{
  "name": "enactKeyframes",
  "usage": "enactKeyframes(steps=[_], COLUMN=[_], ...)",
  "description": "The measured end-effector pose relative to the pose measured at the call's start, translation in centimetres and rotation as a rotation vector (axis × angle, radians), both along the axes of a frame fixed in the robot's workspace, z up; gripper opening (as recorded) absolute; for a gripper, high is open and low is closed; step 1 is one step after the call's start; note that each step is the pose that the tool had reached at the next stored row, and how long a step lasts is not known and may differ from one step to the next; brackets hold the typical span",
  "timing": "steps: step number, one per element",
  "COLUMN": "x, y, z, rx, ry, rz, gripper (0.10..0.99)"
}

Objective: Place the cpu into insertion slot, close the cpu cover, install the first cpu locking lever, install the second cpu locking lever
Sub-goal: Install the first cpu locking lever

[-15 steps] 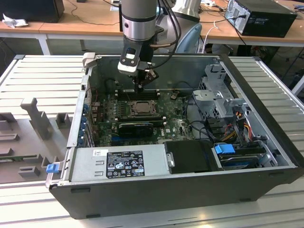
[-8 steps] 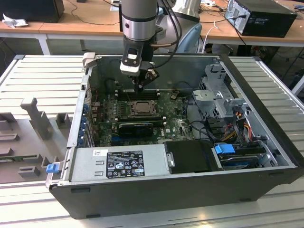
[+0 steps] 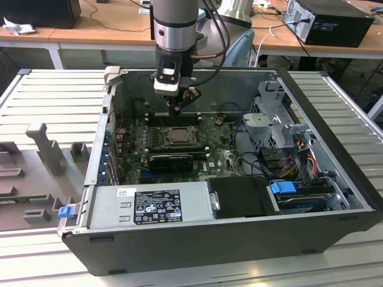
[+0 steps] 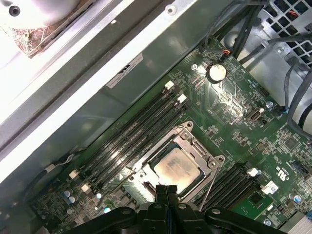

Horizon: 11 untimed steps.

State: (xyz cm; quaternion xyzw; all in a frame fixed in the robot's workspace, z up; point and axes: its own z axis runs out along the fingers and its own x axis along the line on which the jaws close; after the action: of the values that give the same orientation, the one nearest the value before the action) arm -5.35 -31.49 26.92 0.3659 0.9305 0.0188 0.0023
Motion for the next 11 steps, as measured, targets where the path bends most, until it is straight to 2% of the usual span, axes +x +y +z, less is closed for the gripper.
enactKeyframes(steps=[4,7,9,11], x=[0.0,0.0,-0.03,-0.04], y=[0.0,-0.05,-0.74,-0.85], z=[0.0,0.01,0.0,0.0], rx=[0.0,0.0,0.0,0.0], ry=[0.0,0.0,-0.0001,0.0001], rz=[0.058,0.15,0.184,0.246], gripper=[0.106,0.106,0.106,0.106])
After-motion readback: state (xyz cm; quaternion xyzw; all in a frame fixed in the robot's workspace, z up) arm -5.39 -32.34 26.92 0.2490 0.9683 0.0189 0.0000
